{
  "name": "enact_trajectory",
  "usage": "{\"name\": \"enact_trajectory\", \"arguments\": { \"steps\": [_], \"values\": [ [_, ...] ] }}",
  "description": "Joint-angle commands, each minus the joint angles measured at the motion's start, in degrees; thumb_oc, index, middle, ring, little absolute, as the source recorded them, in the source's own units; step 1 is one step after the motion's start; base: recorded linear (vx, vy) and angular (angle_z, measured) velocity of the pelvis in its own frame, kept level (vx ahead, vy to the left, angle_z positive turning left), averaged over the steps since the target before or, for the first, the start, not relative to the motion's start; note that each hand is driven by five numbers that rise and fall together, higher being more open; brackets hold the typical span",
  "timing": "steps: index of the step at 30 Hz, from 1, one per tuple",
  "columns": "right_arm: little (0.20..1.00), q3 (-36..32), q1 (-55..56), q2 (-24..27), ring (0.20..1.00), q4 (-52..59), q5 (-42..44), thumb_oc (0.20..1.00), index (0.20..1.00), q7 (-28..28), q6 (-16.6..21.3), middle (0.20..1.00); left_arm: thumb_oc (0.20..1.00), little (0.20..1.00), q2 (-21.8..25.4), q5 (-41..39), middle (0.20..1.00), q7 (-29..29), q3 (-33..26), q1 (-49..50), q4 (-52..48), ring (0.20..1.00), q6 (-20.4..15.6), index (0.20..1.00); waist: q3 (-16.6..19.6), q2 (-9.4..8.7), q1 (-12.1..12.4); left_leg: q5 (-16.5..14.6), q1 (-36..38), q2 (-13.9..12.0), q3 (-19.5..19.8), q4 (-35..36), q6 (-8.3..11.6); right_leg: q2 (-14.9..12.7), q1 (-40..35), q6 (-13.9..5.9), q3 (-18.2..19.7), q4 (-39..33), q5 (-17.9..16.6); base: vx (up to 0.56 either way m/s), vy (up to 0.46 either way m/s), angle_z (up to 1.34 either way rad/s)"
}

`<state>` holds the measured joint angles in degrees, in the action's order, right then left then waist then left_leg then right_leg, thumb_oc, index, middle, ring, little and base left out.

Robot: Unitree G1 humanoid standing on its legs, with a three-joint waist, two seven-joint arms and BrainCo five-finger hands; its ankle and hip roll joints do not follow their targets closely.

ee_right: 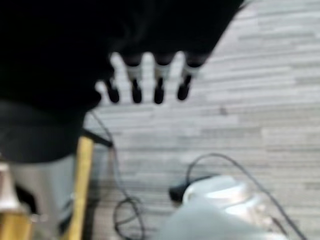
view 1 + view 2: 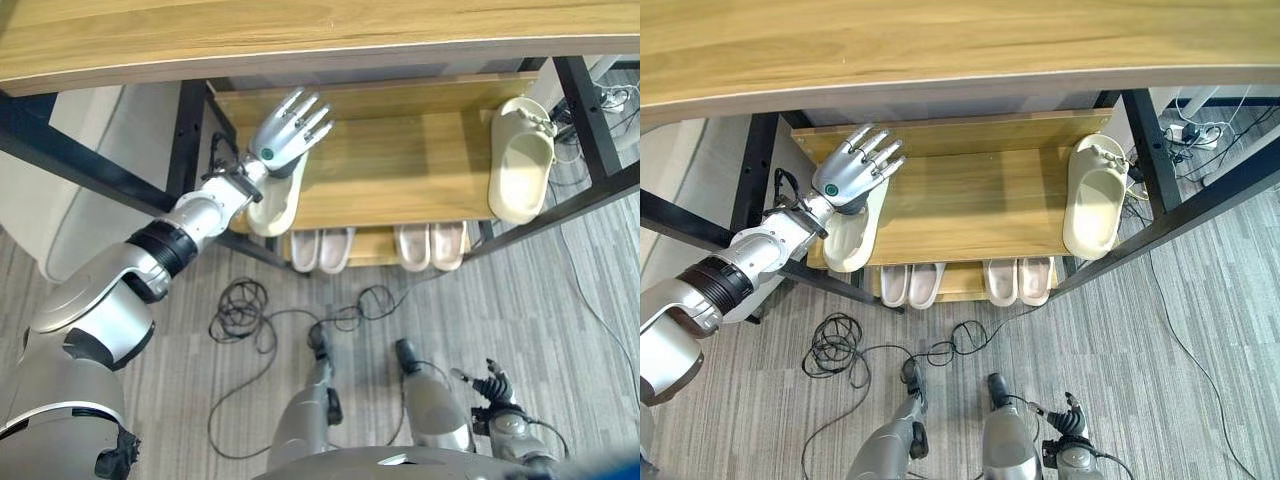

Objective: Arrange the slippers neatly on the shoe rack.

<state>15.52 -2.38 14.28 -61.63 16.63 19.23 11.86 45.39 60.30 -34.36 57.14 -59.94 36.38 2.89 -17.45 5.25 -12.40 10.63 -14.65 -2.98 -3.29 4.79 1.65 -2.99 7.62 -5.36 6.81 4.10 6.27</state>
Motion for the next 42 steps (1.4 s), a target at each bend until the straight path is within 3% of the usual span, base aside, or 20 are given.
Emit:
{"name": "enact_trajectory", "arguments": {
  "steps": [1, 9, 10, 11, 12, 13, 14, 15, 16, 17, 29, 30, 31, 34, 35, 37, 42],
  "values": [
    [1.000, -0.45, 2.29, 1.90, 1.000, 3.04, 0.29, 1.000, 1.000, 1.71, 1.98, 1.000, 1.000, 1.000, 10.06, 2.49, 1.000, -3.32, -2.93, -6.66, 10.00, 1.000, 3.80, 1.000, 2.87, 0.57, 1.54, -12.71, -2.45, 2.22, 1.30, -8.11, 0.11, -2.02, 4.13, -0.33, -6.49, 5.93, 1.02, 0.00, 0.000, 0.00],
    [1.000, 0.96, 1.31, 3.24, 1.000, 4.09, -1.70, 1.000, 1.000, 3.09, 2.47, 1.000, 1.000, 1.000, 7.30, 3.51, 1.000, -3.25, -0.90, -8.08, 14.46, 1.000, 5.02, 1.000, 2.76, 0.62, 0.94, -12.65, -3.26, 2.37, 0.89, -8.31, 0.15, -2.02, 4.90, -0.30, -6.27, 6.01, 0.82, 0.00, 0.000, 0.00],
    [1.000, 1.21, 1.01, 3.50, 1.000, 4.42, -2.04, 1.000, 1.000, 3.41, 2.53, 1.000, 0.900, 0.900, 6.74, 3.59, 0.900, -2.96, -0.51, -8.49, 15.08, 0.900, 5.05, 0.900, 2.56, 0.64, 0.78, -12.57, -3.45, 2.39, 0.85, -8.26, 0.14, -2.02, 5.15, -0.33, -6.22, 5.99, 0.72, -0.03, 0.033, -0.01],
    [1.000, 1.74, 0.49, 3.94, 1.000, 4.98, -2.82, 1.000, 1.000, 3.95, 2.57, 1.000, 0.674, 0.674, 6.01, 4.12, 0.674, -2.56, 0.40, -9.12, 15.89, 0.674, 4.98, 0.674, 2.13, 0.63, 0.56, -12.41, -3.88, 2.41, 0.78, -8.33, 0.13, -2.09, 5.56, -0.35, -6.22, 6.05, 0.61, 0.00, 0.000, 0.00],
    [1.000, 1.70, 0.48, 3.90, 1.000, 5.00, -2.84, 1.000, 1.000, 3.97, 2.56, 1.000, 0.526, 0.526, 5.95, 4.10, 0.526, -2.60, 0.49, -9.24, 15.99, 0.526, 4.97, 0.526, 2.13, 0.61, 0.60, -12.40, -3.93, 2.41, 0.79, -8.34, 0.13, -2.09, 5.60, -0.35, -6.23, 6.06, 0.61, -0.03, 0.023, -0.03],
    [1.000, 1.95, 0.25, 4.08, 1.000, 5.24, -3.56, 1.000, 1.000, 4.53, 2.58, 1.000, 0.501, 0.501, 5.61, 4.26, 0.501, -2.26, 0.99, -9.51, 16.35, 0.501, 4.91, 0.501, 1.92, 0.63, 0.50, -12.25, -4.14, 2.43, 0.72, -8.27, 0.10, -2.12, 5.80, -0.34, -6.28, 6.00, 0.52, -0.03, 0.018, -0.04],
    [1.000, 2.37, -0.44, 4.66, 1.000, 5.98, -4.18, 1.000, 1.000, 5.18, 2.69, 1.000, 0.404, 0.404, 5.09, 4.40, 0.404, -1.77, 1.85, -10.24, 16.61, 0.404, 4.58, 0.404, 1.52, 0.62, 0.36, -12.02, -4.55, 2.49, 0.62, -8.19, 0.09, -2.14, 6.28, -0.30, -6.18, 5.92, 0.35, -0.04, 0.022, -0.02],
    [1.000, 2.61, -0.63, 4.74, 1.000, 6.22, -4.61, 1.000, 1.000, 5.59, 2.65, 1.000, 0.379, 0.379, 4.93, 4.64, 0.379, -1.59, 2.28, -10.47, 16.79, 0.379, 4.50, 0.379, 1.25, 0.60, 0.26, -11.86, -4.85, 2.47, 0.51, -8.23, 0.13, -2.15, 6.50, -0.30, -6.20, 5.89, 0.28, -0.03, 0.013, 0.01],
    [1.000, 2.60, -0.64, 4.70, 1.000, 6.23, -4.64, 1.000, 1.000, 5.62, 2.63, 1.000, 0.244, 0.244, 4.91, 4.63, 0.244, -1.61, 2.34, -10.54, 16.85, 0.244, 4.50, 0.244, 1.26, 0.58, 0.27, -11.85, -4.91, 2.47, 0.53, -8.25, 0.13, -2.15, 6.55, -0.30, -6.21, 5.90, 0.27, 0.00, 0.000, 0.00],
    [1.000, 2.67, -0.88, 4.88, 1.000, 6.47, -4.92, 1.000, 1.000, 6.04, 2.76, 1.000, 0.200, 0.200, 4.60, 4.76, 0.200, -1.37, 2.52, -10.54, 16.94, 0.200, 4.39, 0.200, 1.00, 0.56, 0.17, -11.73, -5.24, 2.46, 0.48, -8.32, 0.14, -2.20, 6.85, -0.29, -6.15, 5.94, 0.19, -0.03, 0.008, 0.02],
    [1.000, 5.09, -4.76, 6.44, 1.000, 7.18, -7.51, 1.000, 1.000, 9.63, 2.88, 1.000, 0.200, 0.200, -3.68, 6.54, 0.200, -0.63, 2.48, -7.30, 21.03, 0.200, 4.51, 0.200, -1.48, -0.32, -0.66, -11.35, -8.34, 2.45, -0.29, -9.81, 0.10, -2.30, 10.22, 0.00, -4.90, 7.54, -0.10, -0.02, 0.001, 0.00],
    [1.000, 15.24, -29.28, -12.59, 1.000, -4.58, -7.26, 1.000, 1.000, 23.36, -3.81, 1.000, 0.200, 0.200, -18.04, 3.43, 0.200, 0.82, 5.20, -8.47, 24.65, 0.200, 5.23, 0.200, -0.07, 0.80, 1.64, -11.99, -8.55, 3.38, 0.62, -10.68, -0.12, -2.59, 9.49, 0.44, -5.49, 7.76, 1.11, 0.05, 0.010, -0.01],
    [1.000, 14.71, -26.45, -13.37, 1.000, -5.31, -9.43, 1.000, 1.000, 23.08, -4.71, 1.000, 0.200, 0.200, -17.20, 4.71, 0.200, -0.35, 5.34, -6.53, 22.86, 0.200, 5.37, 0.200, -0.17, 1.52, 2.58, -12.05, -8.59, 3.58, 0.77, -10.96, -0.16, -2.78, 9.54, 0.38, -5.61, 8.08, 0.88, 0.08, 0.054, -0.04],
    [1.000, 9.11, -38.41, -19.62, 1.000, -15.33, -3.73, 1.000, 1.000, 25.26, -10.13, 1.000, 0.200, 0.200, -23.14, 2.30, 0.200, -0.72, 4.51, -11.26, 21.12, 0.200, 6.23, 0.200, 0.52, 3.89, 5.08, -12.18, -8.27, 4.19, 1.58, -11.11, 0.02, -2.58, 9.18, 0.49, -5.70, 8.30, 1.21, 0.01, 0.062, 0.09],
    [1.000, 8.82, -38.86, -19.63, 1.000, -15.60, -3.72, 1.000, 1.000, 25.18, -10.08, 1.000, 0.200, 0.200, -23.16, 2.28, 0.200, -0.70, 4.64, -11.52, 21.14, 0.200, 6.23, 0.200, 0.32, 3.83, 5.21, -12.20, -8.27, 4.17, 1.59, -11.15, 0.02, -2.56, 9.17, 0.49, -5.70, 8.30, 1.21, -0.02, 0.009, 0.12],
    [1.000, 3.31, -53.52, -21.80, 1.000, -22.19, -0.82, 1.000, 1.000, 23.10, -14.93, 1.000, 0.200, 0.200, -27.20, 2.39, 0.200, -1.67, 4.10, -15.12, 19.19, 0.200, 6.89, 0.200, 0.88, 4.57, 7.72, -12.23, -8.15, 4.68, 2.87, -11.82, 0.38, -2.52, 9.00, 0.63, -6.12, 8.96, 1.61, -0.04, -0.018, 0.24],
    [1.000, -0.48, -71.20, -18.85, 1.000, -28.28, 2.22, 1.000, 1.000, 21.34, -18.18, 1.000, 0.200, 0.200, -30.98, 2.51, 0.200, -3.35, 5.20, -16.20, 16.65, 0.200, 7.92, 0.200, 0.58, 3.10, 10.96, -12.74, -8.12, 4.78, 3.75, -13.19, 0.49, -2.56, 9.33, 0.77, -6.01, 9.98, 1.92, -0.06, -0.071, 0.19]
  ]
}}
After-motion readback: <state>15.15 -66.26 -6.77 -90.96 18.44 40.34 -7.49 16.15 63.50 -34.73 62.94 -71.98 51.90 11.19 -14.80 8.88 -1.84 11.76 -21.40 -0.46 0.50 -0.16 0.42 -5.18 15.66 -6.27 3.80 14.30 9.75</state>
